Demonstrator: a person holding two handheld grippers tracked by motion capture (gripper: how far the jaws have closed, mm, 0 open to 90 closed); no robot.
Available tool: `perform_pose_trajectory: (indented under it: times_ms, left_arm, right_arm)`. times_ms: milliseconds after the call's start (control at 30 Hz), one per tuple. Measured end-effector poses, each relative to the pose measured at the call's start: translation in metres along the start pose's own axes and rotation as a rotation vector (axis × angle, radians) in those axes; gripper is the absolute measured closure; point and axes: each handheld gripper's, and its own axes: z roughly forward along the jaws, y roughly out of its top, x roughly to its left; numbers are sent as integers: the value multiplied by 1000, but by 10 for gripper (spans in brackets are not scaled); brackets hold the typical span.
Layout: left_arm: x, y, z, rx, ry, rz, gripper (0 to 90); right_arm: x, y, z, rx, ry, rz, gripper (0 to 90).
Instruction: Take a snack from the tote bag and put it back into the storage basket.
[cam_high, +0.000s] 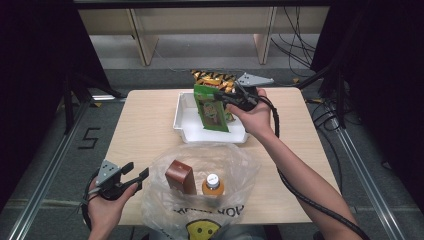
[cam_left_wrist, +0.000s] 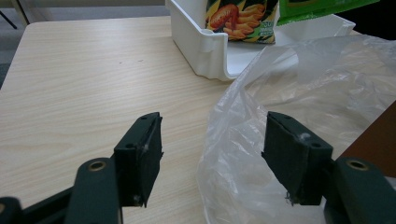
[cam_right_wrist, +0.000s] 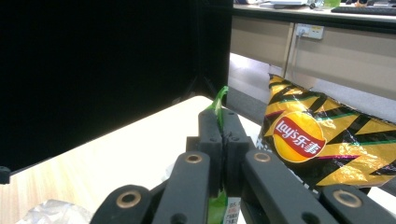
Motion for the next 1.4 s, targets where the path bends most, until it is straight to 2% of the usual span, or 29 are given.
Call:
perform_pose_trajectory:
  times_ms: [233,333,367,467,867,967,1033,1100,1133,1200,1267,1400]
  left_arm:
    - [0,0,0,-3,1,-5,368]
    - [0,0,0,-1,2,-5,368]
    - [0,0,0,-1,0,-4,368]
    - [0,0,0,0,0,-4,368]
    - [0,-1,1,-4,-2,-7,368]
    - [1,-1,1,2,-1,-5,368]
    - [1,-1,1,4,0,-3,368]
    - [1,-1,1,4,0,-4,368]
    - [1,-1,1,4,0,-4,368]
    - [1,-1,1,3,1,-4,368]
    - [1,-1,1,4,0,-3,368]
    - [1,-1,1,5,-3,-2,368]
  right_arm:
    - [-5,-5,9,19,-12,-7,899]
    - [-6,-8,13,31,-14,12,899]
    - [-8,-10,15,31,-11,-2,899]
    - [-9,-12,19,30,-14,18,899]
    - [-15,-13,28,41,-32,12,897]
    - [-16,-14,29,44,-31,29,897]
    - [-17,-14,31,37,-38,15,897]
    - [-17,-14,32,48,-42,32,897]
    - [-19,-15,33,39,-39,16,897]
    - [-18,-16,34,45,-47,34,897]
    - [-20,-17,35,42,-55,23,897]
    - [-22,-18,37,53,-55,32,896]
